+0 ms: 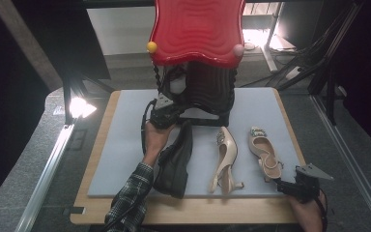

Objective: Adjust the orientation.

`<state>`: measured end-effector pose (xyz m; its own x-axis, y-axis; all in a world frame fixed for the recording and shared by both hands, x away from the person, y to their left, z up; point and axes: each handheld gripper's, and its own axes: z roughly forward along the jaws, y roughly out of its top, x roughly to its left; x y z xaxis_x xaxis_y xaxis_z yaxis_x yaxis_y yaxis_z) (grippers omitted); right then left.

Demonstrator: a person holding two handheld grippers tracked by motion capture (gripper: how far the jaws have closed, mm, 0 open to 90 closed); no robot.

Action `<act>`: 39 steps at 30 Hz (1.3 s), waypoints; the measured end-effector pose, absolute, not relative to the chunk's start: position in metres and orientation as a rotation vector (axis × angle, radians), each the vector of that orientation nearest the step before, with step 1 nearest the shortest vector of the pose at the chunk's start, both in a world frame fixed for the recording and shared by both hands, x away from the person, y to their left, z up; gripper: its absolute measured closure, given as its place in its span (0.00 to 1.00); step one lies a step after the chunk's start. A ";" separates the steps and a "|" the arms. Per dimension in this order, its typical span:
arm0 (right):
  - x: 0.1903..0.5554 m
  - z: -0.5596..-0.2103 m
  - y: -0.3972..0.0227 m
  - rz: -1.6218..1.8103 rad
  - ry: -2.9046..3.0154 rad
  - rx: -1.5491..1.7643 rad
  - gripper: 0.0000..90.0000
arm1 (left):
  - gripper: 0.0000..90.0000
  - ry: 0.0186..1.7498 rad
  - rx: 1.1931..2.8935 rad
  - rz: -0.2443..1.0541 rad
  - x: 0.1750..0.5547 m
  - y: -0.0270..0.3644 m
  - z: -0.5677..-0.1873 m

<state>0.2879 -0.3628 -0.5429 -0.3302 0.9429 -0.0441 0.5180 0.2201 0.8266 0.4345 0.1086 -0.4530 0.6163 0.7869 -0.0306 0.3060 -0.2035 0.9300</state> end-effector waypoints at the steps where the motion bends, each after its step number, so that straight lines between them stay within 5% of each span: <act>1: 0.288 -0.543 -0.363 0.990 1.941 1.344 0.07 | 0.91 0.887 1.778 0.568 0.434 0.109 -0.453; 4: 0.288 -0.543 -0.363 0.990 1.942 1.343 0.07 | 0.89 0.883 1.767 0.565 0.431 0.112 -0.451; 13: 0.288 -0.543 -0.363 0.990 1.941 1.343 0.07 | 0.59 0.941 1.755 0.546 0.408 0.126 -0.452; 21: 0.288 -0.543 -0.363 0.990 1.942 1.344 0.07 | 0.47 1.013 1.746 0.572 0.365 0.165 -0.464; 39: 0.288 -0.543 -0.363 0.991 1.940 1.346 0.07 | 0.53 1.125 1.743 0.467 0.296 0.205 -0.523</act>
